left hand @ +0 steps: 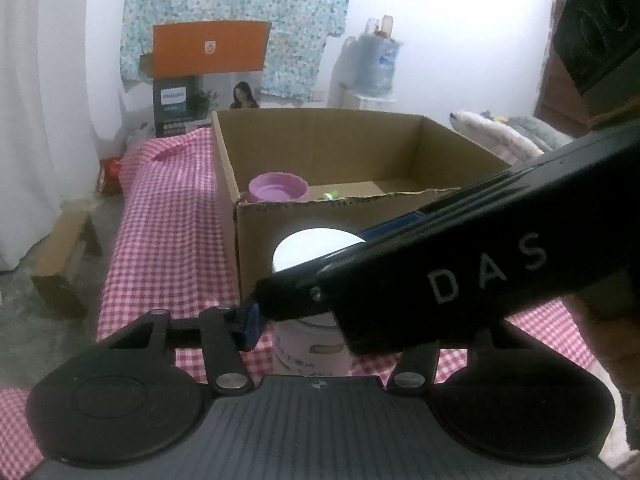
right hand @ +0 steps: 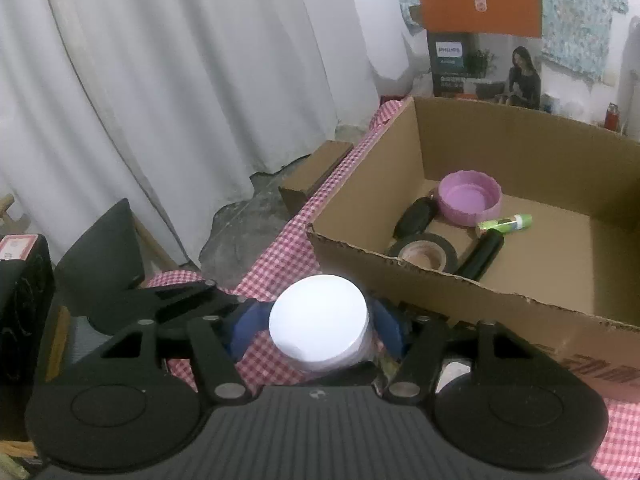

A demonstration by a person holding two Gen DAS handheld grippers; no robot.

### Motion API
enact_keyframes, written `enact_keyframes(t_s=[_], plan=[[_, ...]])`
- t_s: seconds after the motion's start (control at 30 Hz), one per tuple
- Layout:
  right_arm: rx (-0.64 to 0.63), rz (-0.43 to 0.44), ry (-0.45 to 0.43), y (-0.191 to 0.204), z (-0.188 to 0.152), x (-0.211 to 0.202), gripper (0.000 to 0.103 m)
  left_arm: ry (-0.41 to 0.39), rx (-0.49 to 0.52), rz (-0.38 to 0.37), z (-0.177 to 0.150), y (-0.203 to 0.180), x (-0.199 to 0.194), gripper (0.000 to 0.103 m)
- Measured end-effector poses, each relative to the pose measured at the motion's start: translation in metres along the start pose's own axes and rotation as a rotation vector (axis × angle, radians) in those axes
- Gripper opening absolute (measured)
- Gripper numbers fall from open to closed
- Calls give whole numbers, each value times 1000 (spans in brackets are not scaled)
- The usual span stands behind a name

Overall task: Organize rigid objects
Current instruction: 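Close the right gripper on the white jar, then carry the white jar into the box and open the right gripper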

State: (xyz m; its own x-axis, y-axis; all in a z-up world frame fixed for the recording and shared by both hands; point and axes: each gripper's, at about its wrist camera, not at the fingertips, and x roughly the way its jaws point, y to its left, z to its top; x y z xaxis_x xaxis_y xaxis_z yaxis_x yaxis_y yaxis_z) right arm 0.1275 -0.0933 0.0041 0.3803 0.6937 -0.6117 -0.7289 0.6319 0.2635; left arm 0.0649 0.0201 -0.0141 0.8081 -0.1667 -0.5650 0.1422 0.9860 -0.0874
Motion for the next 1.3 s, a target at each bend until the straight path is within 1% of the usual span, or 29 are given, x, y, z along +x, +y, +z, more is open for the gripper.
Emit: enact_keyframes(t_s=[0.03, 0.07, 0.17, 0.3, 0.43, 0.57, 0.67, 0.73, 0.83, 0.9, 1.0, 1.07, 1.17, 1.3], plan=[[-2, -1, 0, 0, 0, -1, 60, -1, 0, 0, -1, 0, 0, 55], [3, -5, -2, -1, 0, -1, 58, -1, 0, 0, -1, -1, -1, 55], [20, 6, -2, -4, 0, -3, 58, -5, 5, 1, -1, -4, -3, 55], [11, 7, -12, -2, -1, -9, 58, -19, 12, 10, 4, -8, -11, 54], [-9, 17, -40, 4, 1, -22, 58, -52, 28, 27, 14, -11, -28, 54], [-40, 44, -99, 14, 9, -45, 58, -113, 57, 49, 34, -16, -53, 54], [-68, 61, -162, 21, 21, -68, 58, -165, 92, 63, 55, -22, -67, 54], [-91, 65, -210, 24, 32, -83, 58, -194, 108, 56, 71, -25, -72, 54], [-120, 55, -269, 21, 49, -103, 58, -221, 123, 25, 97, -30, -70, 54], [-127, 47, -295, 14, 61, -112, 58, -227, 131, -2, 114, -34, -61, 53], [-106, 21, -298, -9, 83, -119, 56, -212, 133, -53, 142, -40, -37, 53], [-68, 11, -282, -30, 98, -116, 56, -172, 103, -99, 158, -40, -11, 53], [21, 13, -248, -73, 117, -108, 56, -114, 75, -151, 174, -43, 29, 53], [111, -9, -203, -127, 130, -90, 56, -40, 65, -178, 183, -48, 82, 53]])
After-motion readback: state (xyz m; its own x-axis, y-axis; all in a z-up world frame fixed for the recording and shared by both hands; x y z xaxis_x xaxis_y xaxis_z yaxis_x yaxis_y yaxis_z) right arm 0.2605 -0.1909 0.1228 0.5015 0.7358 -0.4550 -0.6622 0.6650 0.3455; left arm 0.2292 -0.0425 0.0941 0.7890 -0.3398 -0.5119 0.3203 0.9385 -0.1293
